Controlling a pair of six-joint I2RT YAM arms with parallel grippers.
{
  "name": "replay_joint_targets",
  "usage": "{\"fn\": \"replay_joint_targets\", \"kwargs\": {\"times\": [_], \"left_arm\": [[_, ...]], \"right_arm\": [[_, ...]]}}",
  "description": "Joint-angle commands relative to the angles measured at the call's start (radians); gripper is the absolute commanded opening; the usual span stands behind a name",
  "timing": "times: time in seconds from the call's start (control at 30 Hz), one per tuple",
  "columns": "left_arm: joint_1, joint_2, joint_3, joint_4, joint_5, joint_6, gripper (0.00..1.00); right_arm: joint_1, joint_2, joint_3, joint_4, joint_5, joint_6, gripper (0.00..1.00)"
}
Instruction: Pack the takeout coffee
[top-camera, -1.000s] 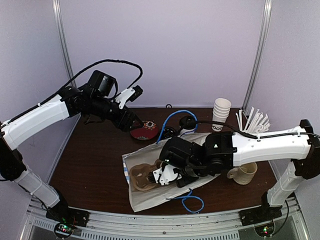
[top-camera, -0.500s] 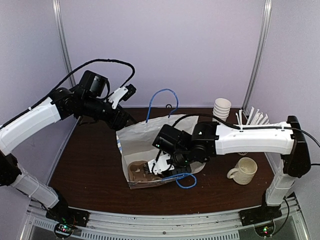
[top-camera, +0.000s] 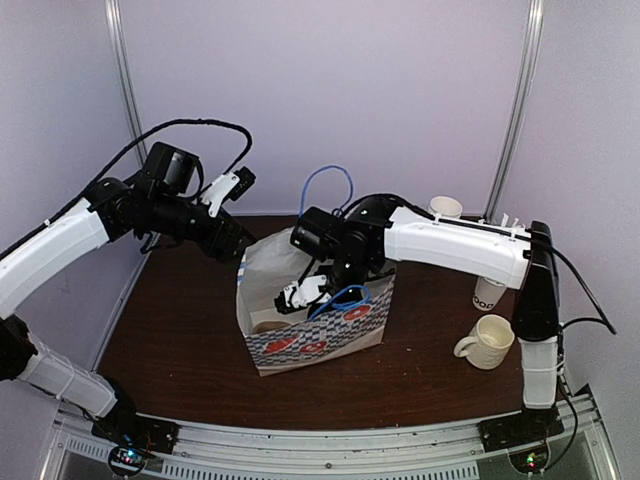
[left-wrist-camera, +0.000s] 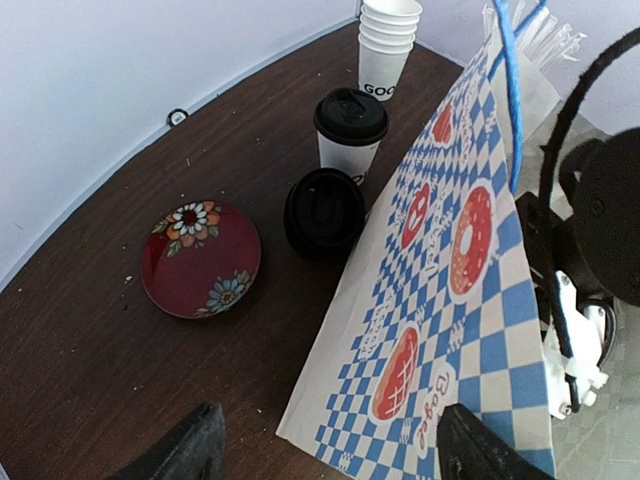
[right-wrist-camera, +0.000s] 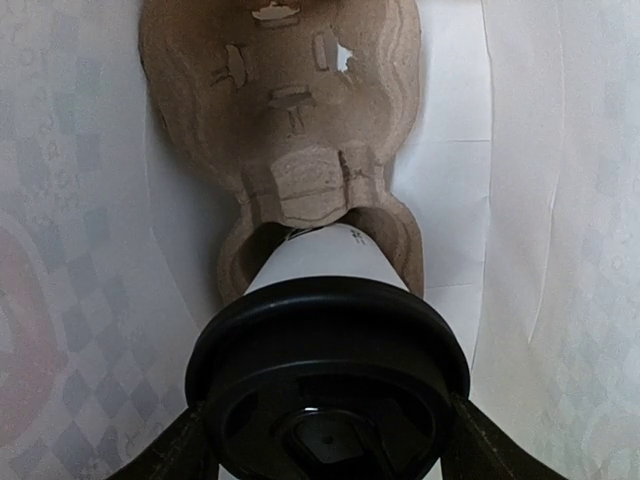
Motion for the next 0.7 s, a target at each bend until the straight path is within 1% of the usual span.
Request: {"fn": "replay_joint_targets", "kwargs": {"times": [0.0, 0.1, 0.27, 0.37, 0.5, 0.67], "left_arm": [[0.032, -0.046, -0.022, 0.012, 0.008, 0.015, 0.76], [0.056, -0.053, -0.031, 0.016, 0.013, 0.015, 0.76], [0.115, -0.061, -0.048, 0.029, 0.057, 0.015, 0.76], [0.138, -0.059, -0.061, 0.050, 0.094, 0.011, 0.76], [0.145, -0.056, -0.066, 0.054, 0.104, 0.008, 0.76], [0.150, -0.067, -0.085, 0.070, 0.096, 0.007, 0.76]], "right_arm": [[-0.017, 0.084, 0.080, -0.208, -0.110, 0.009, 0.63], [-0.020, 0.096, 0.107, -0.268, -0.136, 0.001, 0.62], [-0.019, 0.095, 0.152, -0.427, -0.219, -0.020, 0.62], [-0.018, 0.085, 0.163, -0.457, -0.228, -0.009, 0.62], [-0.019, 0.044, 0.080, -0.357, -0.188, 0.038, 0.62], [-0.018, -0.053, -0.135, -0.140, -0.150, 0.071, 0.62]]}}
